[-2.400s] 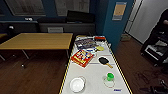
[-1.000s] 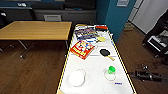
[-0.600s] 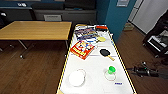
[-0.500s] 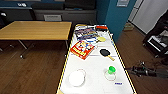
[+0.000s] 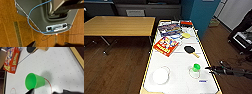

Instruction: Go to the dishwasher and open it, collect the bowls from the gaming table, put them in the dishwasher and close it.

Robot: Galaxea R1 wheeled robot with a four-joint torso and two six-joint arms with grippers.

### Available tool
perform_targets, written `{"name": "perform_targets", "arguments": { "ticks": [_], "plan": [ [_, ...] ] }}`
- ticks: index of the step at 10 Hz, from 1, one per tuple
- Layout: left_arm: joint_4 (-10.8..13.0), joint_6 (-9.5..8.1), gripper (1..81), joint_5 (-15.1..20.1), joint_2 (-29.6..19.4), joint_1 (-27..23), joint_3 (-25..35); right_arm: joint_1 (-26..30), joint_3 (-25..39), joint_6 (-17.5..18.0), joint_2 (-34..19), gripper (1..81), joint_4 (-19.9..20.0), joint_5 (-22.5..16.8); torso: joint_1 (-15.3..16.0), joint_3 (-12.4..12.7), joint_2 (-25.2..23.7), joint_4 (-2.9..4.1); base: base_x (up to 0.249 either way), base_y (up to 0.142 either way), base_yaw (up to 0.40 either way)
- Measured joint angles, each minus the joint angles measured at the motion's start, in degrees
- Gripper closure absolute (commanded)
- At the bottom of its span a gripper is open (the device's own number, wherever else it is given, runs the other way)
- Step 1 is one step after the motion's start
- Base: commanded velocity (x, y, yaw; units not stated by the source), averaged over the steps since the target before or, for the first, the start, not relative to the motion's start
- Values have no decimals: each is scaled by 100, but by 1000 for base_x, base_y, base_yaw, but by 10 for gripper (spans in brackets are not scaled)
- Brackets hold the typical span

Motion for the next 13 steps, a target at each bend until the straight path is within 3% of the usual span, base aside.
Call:
{"name": "perform_targets", "arguments": {
  "ticks": [4,13],
  "plan": [
    [0,0,10,-39,0,-79,0,122,-69,39,34,10,5,-2,4,-120,5,0,0,0,0],
    [-46,0,10,-38,-2,-77,-5,372,-916,193,909,10,16,-60,4,-123,7,0,0,0,0]
  ]
}}
